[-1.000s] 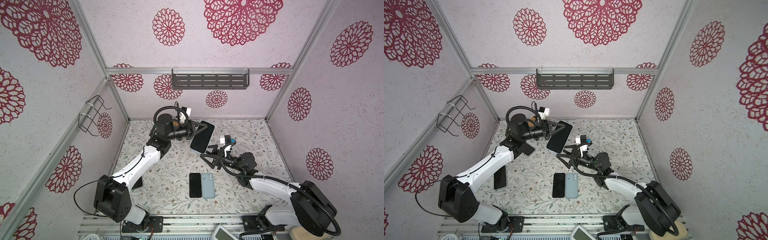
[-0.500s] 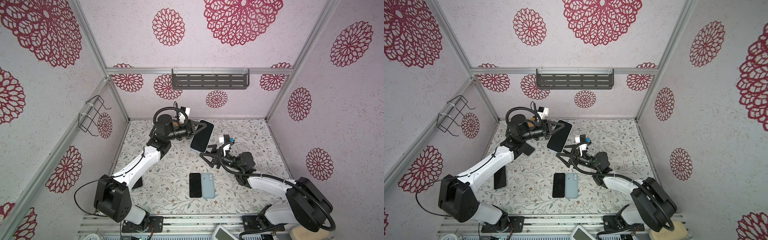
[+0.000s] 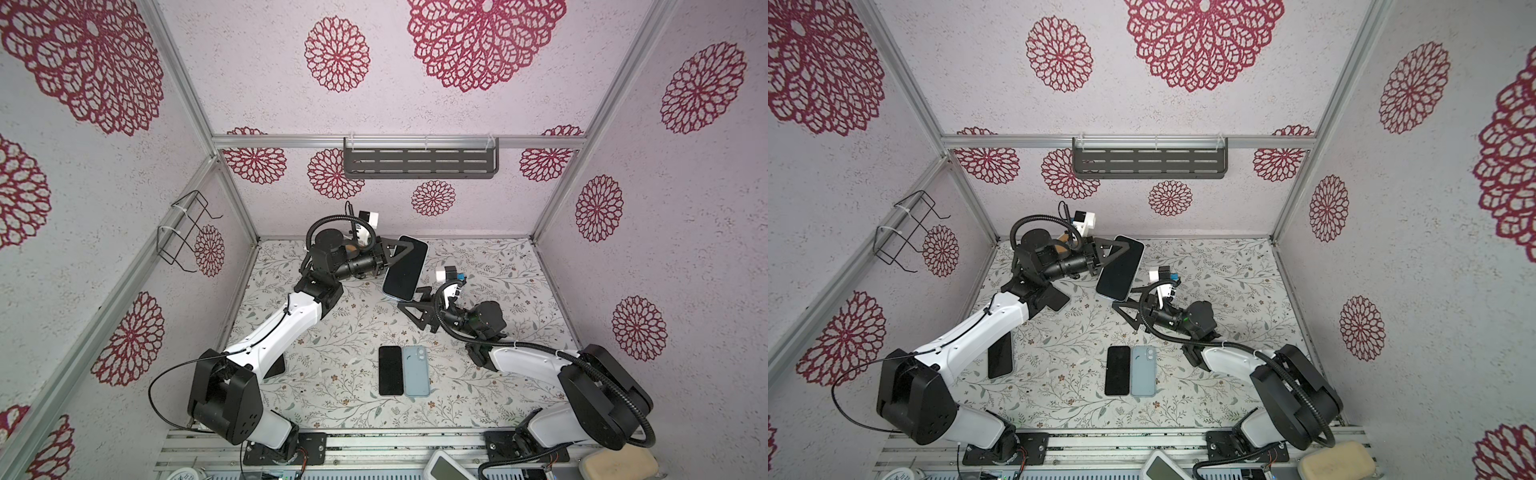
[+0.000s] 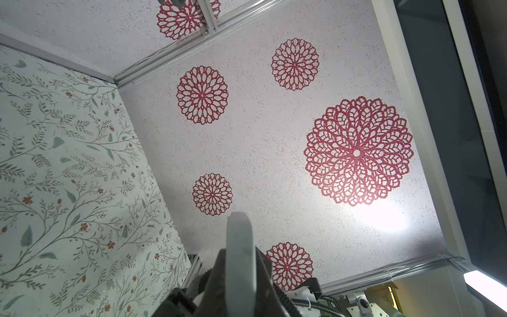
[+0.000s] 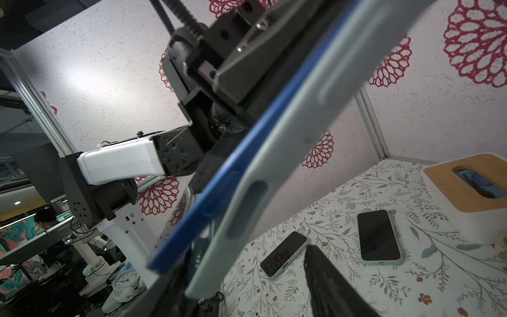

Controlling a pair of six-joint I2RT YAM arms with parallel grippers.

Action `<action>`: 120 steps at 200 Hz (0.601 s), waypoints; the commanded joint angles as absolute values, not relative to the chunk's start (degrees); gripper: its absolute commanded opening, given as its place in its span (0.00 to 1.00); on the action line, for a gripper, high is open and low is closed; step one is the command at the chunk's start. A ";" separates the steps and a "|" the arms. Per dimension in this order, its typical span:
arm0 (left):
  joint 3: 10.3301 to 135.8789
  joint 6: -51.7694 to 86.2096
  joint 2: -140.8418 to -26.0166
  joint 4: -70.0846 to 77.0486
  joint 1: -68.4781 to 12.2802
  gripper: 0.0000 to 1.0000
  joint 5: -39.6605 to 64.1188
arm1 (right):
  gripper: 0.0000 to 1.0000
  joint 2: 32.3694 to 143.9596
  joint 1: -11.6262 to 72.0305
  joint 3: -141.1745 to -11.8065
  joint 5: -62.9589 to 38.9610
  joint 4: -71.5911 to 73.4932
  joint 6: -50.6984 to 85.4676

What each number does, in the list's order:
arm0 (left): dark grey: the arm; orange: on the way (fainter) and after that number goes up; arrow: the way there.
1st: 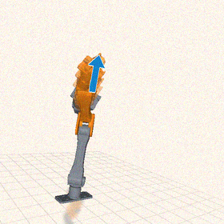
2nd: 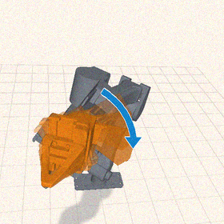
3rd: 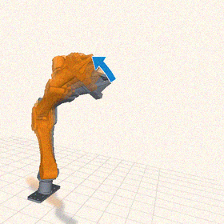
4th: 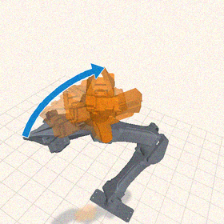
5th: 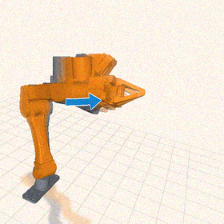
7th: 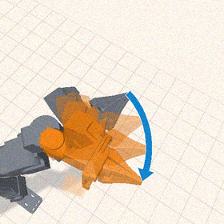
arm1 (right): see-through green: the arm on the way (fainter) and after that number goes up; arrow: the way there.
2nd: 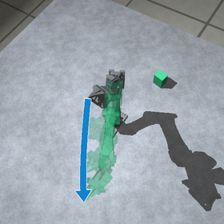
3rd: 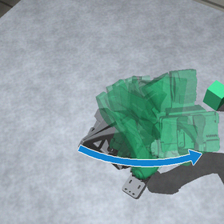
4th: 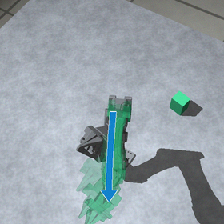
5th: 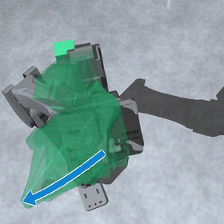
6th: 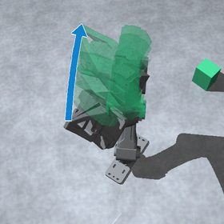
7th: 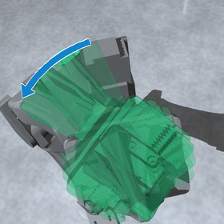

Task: Take the phone out of the phone case
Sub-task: Remove the phone case from the phone.

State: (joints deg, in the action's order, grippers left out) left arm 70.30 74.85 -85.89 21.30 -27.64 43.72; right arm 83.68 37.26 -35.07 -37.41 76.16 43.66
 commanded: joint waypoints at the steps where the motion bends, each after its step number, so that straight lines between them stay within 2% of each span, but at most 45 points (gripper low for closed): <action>1: 69.79 78.66 -82.93 26.53 -30.58 0.00 47.26 | 0.64 84.98 35.20 -36.09 -30.40 75.95 45.57; 91: 67.62 78.95 -84.25 27.55 -30.11 0.00 45.50 | 0.64 83.10 33.75 -33.06 -29.77 86.49 51.82; 120: 66.25 79.64 -85.56 29.58 -29.58 0.00 44.91 | 0.59 81.41 33.78 -33.24 -31.04 84.58 51.98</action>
State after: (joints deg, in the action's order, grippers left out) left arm 67.59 76.86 -85.34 26.87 -29.08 41.34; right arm 84.42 36.14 -32.45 -36.36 81.56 49.39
